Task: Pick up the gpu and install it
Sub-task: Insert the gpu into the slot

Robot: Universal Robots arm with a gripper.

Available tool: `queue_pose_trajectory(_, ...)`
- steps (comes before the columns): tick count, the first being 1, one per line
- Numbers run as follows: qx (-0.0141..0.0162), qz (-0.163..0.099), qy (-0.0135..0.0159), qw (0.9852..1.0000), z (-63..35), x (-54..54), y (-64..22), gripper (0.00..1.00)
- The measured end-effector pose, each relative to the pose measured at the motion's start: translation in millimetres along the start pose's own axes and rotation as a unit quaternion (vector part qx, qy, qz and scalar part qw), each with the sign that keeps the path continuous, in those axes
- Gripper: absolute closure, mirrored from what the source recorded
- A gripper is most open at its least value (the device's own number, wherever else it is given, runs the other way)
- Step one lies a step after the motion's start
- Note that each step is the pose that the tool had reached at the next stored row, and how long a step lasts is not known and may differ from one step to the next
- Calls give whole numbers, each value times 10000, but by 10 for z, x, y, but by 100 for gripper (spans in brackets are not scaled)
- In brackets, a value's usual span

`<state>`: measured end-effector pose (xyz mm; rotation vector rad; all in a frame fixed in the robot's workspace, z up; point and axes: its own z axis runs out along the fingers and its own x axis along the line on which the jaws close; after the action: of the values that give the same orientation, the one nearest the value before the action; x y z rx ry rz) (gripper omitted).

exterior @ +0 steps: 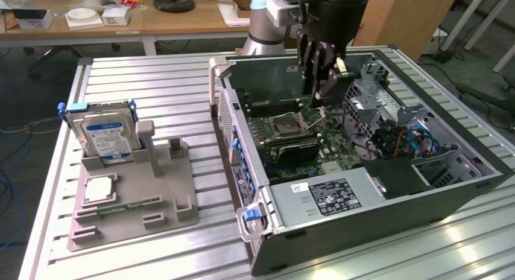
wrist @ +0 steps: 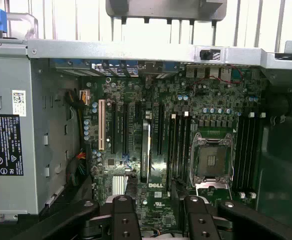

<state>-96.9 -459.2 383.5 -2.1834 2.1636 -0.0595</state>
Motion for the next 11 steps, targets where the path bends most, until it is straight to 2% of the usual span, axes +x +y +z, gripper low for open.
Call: queue_pose_trajectory(11,0,0,0,10000,0,0,0,60)
